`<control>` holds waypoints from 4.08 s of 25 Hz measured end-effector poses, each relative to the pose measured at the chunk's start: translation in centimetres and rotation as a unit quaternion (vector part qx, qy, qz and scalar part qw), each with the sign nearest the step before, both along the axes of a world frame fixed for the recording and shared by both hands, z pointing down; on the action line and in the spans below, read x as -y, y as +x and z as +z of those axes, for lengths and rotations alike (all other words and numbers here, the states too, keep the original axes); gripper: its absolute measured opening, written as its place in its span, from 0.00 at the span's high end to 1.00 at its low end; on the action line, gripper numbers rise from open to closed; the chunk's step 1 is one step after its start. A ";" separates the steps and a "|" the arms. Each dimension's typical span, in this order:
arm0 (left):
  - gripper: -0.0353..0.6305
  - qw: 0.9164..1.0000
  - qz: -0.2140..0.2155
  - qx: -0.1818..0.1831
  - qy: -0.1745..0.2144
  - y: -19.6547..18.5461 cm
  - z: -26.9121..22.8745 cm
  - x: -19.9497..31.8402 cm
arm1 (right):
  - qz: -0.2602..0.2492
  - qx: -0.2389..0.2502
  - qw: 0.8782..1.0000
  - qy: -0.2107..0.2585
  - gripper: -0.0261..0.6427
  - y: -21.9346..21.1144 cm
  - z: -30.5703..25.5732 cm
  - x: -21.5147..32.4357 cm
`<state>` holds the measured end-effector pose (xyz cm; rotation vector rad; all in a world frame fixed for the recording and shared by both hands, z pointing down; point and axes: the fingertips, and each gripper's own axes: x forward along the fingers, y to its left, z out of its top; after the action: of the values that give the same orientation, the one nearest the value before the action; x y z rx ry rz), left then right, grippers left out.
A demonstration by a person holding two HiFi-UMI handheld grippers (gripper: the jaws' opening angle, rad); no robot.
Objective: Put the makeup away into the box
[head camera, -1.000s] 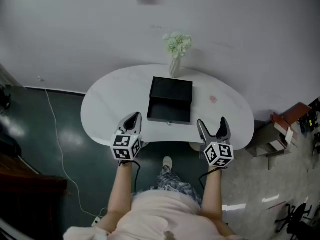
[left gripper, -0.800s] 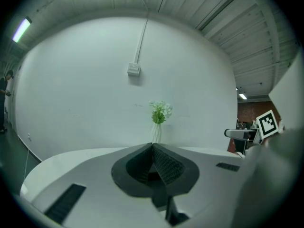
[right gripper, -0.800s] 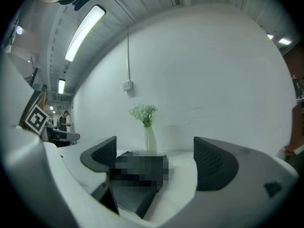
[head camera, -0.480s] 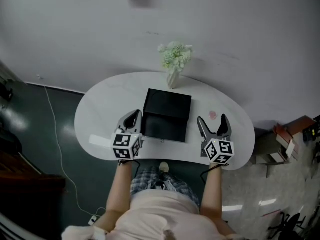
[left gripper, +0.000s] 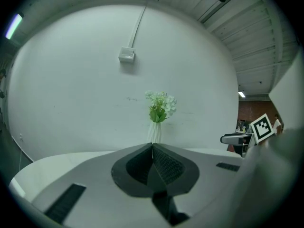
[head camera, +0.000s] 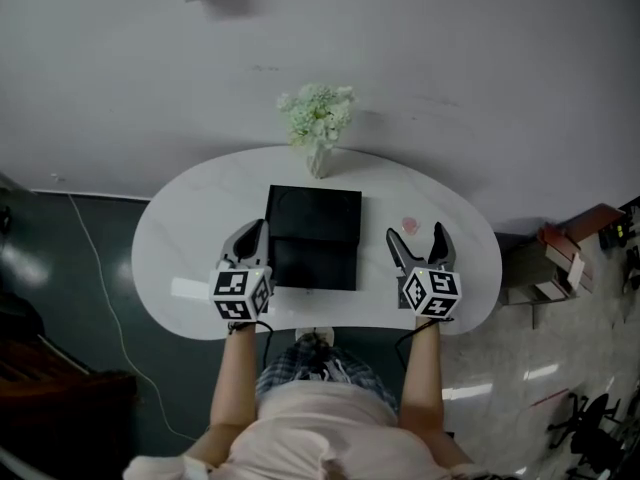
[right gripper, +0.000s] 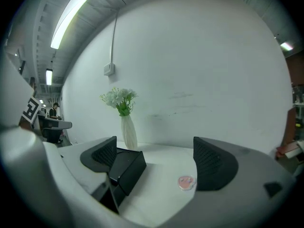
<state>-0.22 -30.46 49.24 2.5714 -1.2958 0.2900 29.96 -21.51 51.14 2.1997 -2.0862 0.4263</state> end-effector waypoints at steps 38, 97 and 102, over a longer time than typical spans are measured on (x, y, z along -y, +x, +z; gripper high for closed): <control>0.91 0.980 0.156 0.029 -0.124 18.4 7.0 -2.1 | 0.076 0.033 0.962 -0.260 0.37 7.3 17.3 4.6; 0.91 0.994 0.023 -0.001 -0.106 2.1 4.1 -1.3 | -0.099 -0.026 0.983 -0.155 0.60 -13.6 2.6 6.0; 0.91 0.993 0.008 -0.002 -0.118 0.4 5.2 -1.4 | -0.145 -0.029 0.973 -0.178 0.60 -18.1 4.3 5.7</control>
<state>0.15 -29.05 54.48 2.3825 -1.1638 0.4159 11.82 -27.23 55.46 1.6625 -2.0621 0.6420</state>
